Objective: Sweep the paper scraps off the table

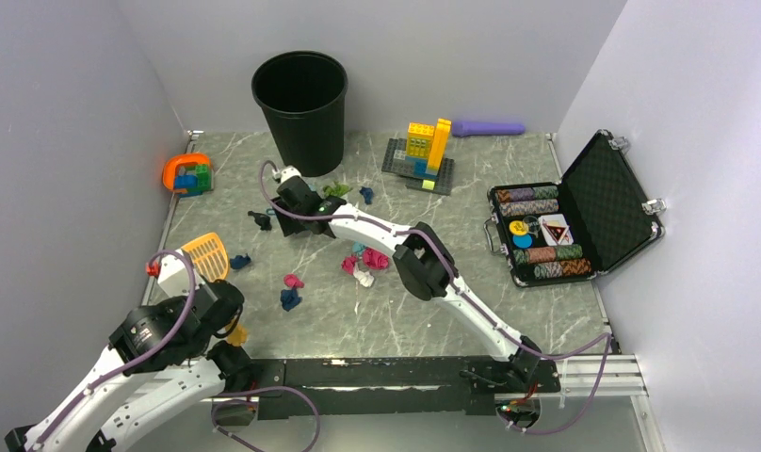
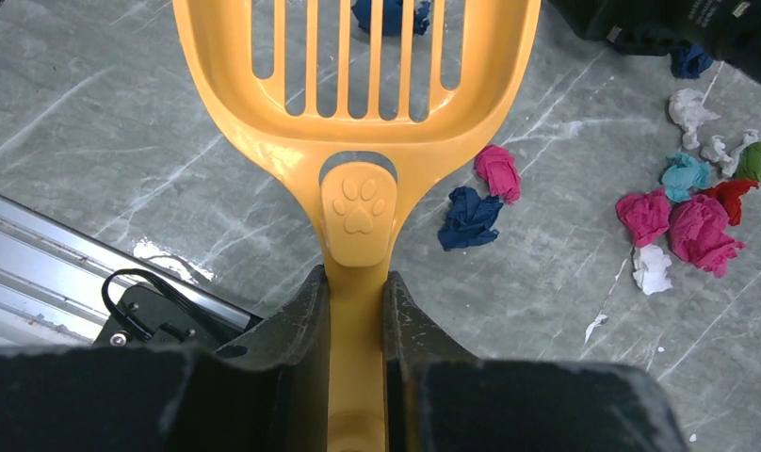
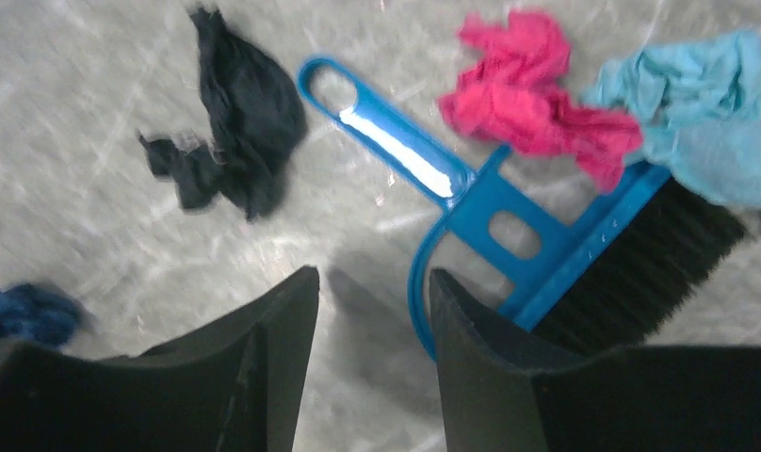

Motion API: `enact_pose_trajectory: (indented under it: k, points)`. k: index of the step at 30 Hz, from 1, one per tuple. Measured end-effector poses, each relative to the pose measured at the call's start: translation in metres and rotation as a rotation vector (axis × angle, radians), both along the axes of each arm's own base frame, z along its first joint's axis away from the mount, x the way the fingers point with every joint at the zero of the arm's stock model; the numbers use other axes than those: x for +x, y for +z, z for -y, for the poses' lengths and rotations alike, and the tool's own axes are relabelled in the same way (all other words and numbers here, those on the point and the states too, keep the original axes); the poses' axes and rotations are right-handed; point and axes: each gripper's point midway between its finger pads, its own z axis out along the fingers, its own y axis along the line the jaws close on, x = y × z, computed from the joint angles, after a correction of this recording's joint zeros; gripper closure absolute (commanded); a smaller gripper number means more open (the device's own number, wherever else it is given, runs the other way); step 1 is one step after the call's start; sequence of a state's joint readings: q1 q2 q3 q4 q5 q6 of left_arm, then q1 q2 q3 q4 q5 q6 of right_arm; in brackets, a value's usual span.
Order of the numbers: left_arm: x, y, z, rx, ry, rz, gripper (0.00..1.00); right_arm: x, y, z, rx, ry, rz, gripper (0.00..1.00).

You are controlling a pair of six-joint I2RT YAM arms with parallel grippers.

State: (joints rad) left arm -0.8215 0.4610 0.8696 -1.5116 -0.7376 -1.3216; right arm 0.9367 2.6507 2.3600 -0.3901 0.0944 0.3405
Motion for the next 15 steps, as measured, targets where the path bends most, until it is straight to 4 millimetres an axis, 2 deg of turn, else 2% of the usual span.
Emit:
enact_pose_trajectory:
  k: [1, 4, 7, 11, 15]
  points:
    - [0.000, 0.000, 0.000, -0.002, 0.000, 0.001, 1.00, -0.003, -0.008, 0.002, -0.007, -0.003, -0.020, 0.50]
    - [0.000, -0.004, 0.001, -0.005, -0.004, -0.003, 1.00, -0.005, -0.010, 0.001, 0.020, -0.017, -0.039, 0.53]
    - [0.001, -0.009, 0.004, 0.006, -0.017, -0.009, 1.00, -0.010, -0.011, 0.012, 0.018, -0.040, -0.066, 0.63]
    - [0.008, -0.010, 0.011, 0.025, -0.043, -0.011, 1.00, -0.025, -0.014, 0.036, -0.023, -0.078, -0.114, 0.76]
    - [0.020, -0.010, 0.021, 0.057, -0.076, -0.016, 1.00, -0.054, -0.017, 0.075, -0.080, -0.100, -0.173, 0.86]
